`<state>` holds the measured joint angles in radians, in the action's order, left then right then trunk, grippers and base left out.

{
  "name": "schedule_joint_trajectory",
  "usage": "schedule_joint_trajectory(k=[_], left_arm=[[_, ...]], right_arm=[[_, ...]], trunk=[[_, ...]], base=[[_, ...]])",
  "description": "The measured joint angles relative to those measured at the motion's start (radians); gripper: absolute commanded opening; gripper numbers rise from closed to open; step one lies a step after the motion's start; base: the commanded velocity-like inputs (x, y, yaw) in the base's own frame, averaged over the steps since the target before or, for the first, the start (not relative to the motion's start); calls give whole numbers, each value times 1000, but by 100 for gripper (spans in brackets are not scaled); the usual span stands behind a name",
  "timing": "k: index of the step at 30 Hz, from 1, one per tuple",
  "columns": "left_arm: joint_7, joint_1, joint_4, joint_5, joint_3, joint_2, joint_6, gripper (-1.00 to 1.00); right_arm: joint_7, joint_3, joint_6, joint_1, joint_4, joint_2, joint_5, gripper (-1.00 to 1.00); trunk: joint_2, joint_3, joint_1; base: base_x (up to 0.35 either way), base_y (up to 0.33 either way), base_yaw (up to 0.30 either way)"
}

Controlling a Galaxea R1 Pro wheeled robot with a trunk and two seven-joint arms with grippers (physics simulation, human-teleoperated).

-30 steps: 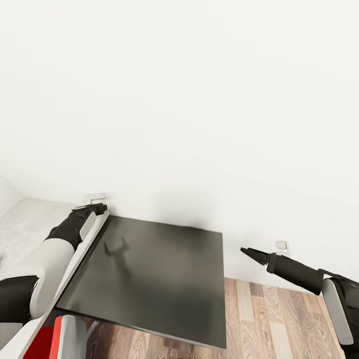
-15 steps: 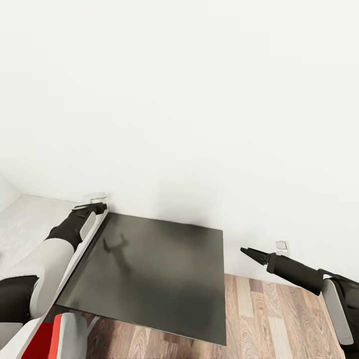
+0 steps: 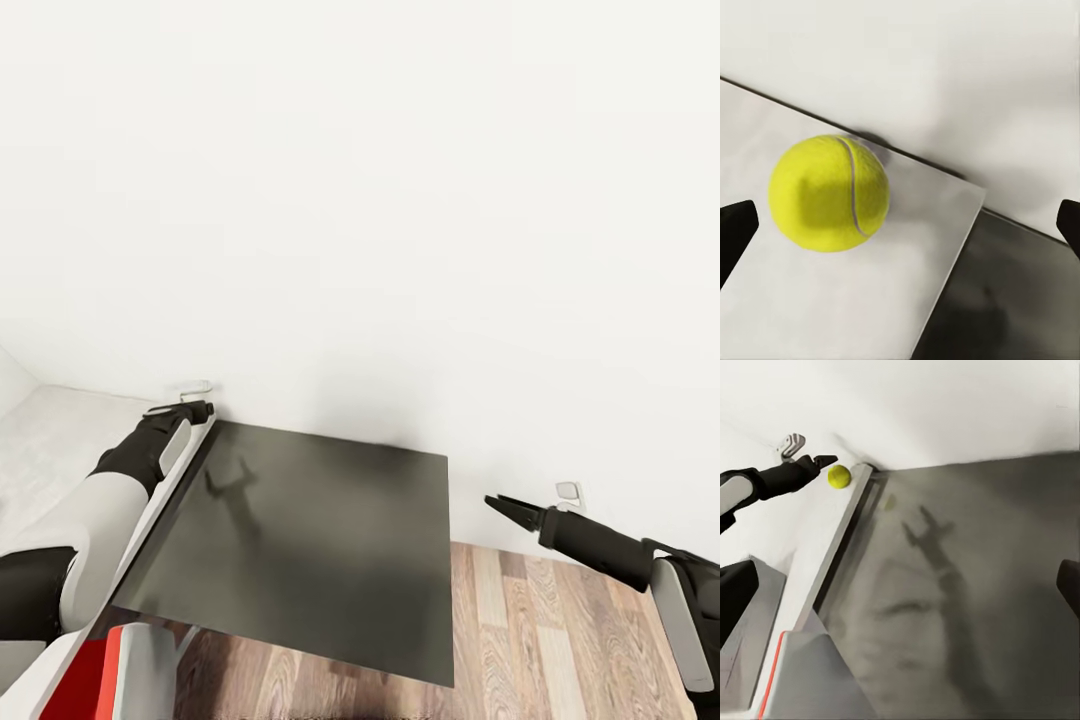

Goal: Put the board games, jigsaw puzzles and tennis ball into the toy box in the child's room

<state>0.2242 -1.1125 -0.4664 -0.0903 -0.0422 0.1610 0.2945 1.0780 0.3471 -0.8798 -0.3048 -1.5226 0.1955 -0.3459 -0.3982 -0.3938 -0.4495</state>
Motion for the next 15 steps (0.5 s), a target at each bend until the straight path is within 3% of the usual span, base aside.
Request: schedule_joint_trajectory(k=[5,8,12,15], left_arm=[[0,-11,0,0,0,1,1,100],[0,-28,0,1,0,2,3,100],[0,-40,0,1,0,4,6,100],[2,-45,0,1,-1,4,8,100]], right_arm=[[128,18,-24,10,-26,3,-5,100],[197,54,-45,12,-31,2,0,100],[238,95,-57,13,-33,2,6,100],[246,104,-59,14,-32,1,8,100]], trunk=[[0,-8,0],[0,-13,0],[0,-20,0],[0,-25,0]], base=[[0,0,0],[0,0,0],[0,0,0],[0,0,0]])
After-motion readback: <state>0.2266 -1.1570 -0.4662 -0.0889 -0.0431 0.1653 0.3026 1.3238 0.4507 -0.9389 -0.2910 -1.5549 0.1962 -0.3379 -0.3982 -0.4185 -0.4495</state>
